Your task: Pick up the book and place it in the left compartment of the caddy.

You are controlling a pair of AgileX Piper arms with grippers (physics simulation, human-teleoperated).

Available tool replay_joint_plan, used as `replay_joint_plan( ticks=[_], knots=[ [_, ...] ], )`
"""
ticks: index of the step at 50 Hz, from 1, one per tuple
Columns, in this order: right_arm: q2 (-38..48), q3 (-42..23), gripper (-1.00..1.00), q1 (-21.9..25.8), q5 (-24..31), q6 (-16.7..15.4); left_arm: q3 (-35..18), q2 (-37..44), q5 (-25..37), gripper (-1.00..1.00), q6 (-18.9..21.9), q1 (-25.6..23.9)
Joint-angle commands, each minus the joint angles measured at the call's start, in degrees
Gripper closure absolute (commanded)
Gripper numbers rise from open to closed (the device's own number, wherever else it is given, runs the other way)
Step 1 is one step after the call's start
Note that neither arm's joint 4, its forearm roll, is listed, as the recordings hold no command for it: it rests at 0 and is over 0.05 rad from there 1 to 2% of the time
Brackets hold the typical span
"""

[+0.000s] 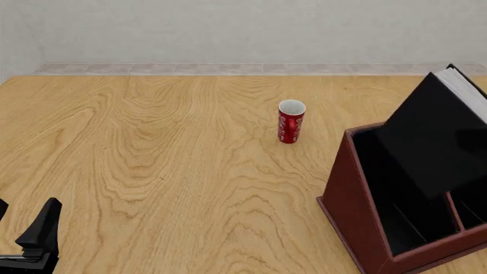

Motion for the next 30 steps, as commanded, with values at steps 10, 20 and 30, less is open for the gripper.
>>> replay_joint_plan(
  ticks=[10,20,30],
  knots=[
    [-2.8,4.1,1.00,-4.4,-0.3,2.0,0.0,0.0,0.0,-1.00,0.0,0.0],
    [-3.0,7.4,1.00,-5.9,-2.5,2.7,0.0,0.0,0.0,-1.00,0.0,0.0],
    [-2.7,10.1,1.00,-6.6,-4.9,2.9,0.0,0.0,0.0,-1.00,0.0,0.0]
  ],
)
